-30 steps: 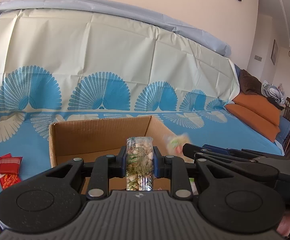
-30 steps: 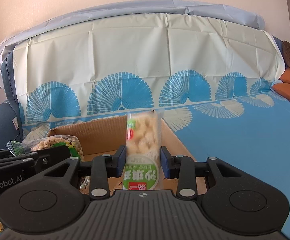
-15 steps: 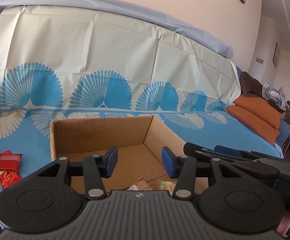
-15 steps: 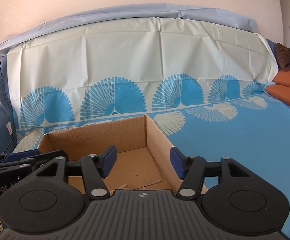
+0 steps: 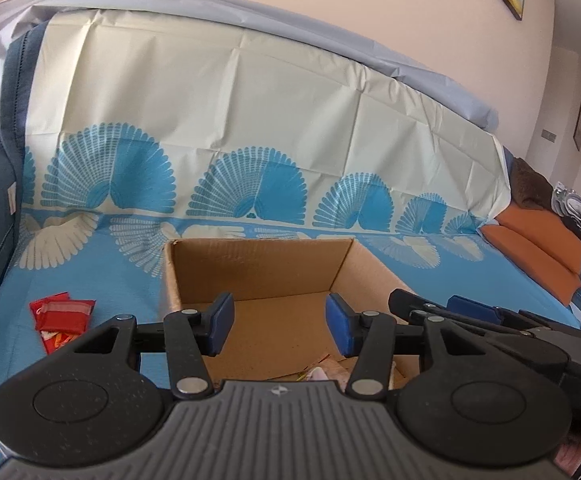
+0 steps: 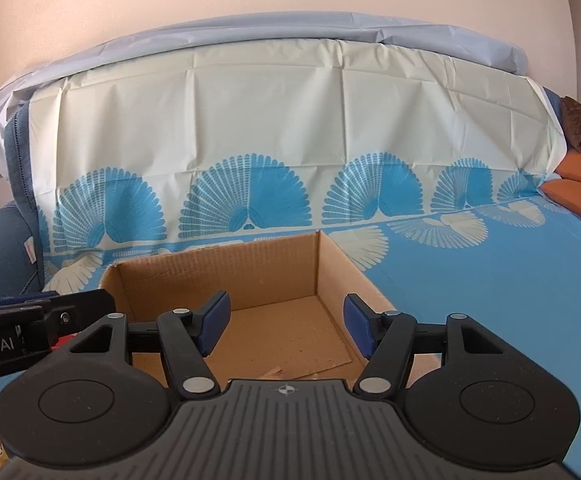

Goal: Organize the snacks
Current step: 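Move both open grippers toward the yellow and purple snacks on the sofa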

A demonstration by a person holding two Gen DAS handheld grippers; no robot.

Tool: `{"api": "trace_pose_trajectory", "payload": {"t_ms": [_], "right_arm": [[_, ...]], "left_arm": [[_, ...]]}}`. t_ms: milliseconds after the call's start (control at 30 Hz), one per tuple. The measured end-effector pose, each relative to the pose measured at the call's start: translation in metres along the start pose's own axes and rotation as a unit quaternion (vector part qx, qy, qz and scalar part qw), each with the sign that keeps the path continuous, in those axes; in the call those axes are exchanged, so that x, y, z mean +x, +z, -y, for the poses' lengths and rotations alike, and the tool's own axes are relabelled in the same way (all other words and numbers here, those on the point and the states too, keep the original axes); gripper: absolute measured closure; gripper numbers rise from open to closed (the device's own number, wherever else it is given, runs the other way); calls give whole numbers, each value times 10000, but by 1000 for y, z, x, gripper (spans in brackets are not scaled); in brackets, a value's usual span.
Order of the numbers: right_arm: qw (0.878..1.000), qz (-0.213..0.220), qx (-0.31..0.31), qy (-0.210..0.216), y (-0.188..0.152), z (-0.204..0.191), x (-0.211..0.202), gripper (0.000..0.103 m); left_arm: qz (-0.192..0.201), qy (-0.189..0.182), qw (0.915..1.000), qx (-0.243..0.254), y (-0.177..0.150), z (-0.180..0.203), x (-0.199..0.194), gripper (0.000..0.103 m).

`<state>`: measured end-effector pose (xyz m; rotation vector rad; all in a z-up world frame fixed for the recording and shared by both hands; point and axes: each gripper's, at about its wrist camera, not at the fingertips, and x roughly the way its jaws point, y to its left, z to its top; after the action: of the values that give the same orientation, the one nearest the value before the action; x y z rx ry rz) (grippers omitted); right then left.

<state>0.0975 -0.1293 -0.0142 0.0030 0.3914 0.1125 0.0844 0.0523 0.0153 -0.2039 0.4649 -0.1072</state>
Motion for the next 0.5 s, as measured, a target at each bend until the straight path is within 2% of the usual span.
{"api": "trace_pose_trajectory", "payload": {"t_ms": [267, 367, 433, 500], "right_arm": [[9990, 100, 54, 425, -6, -32, -11, 39], [9972, 169, 88, 721, -6, -47, -21, 39], [9949, 239, 73, 980, -6, -58, -28, 39], [9921, 323, -10, 1212, -7, -70, -35, 39]], "left_arm": [[-16, 464, 9988, -168, -4, -30, -38, 47], [-44, 735, 9973, 24, 1, -46, -58, 47], [-88, 850, 9963, -40, 6, -65, -72, 47], [-67, 944, 9954, -157, 11, -84, -85, 54]]}}
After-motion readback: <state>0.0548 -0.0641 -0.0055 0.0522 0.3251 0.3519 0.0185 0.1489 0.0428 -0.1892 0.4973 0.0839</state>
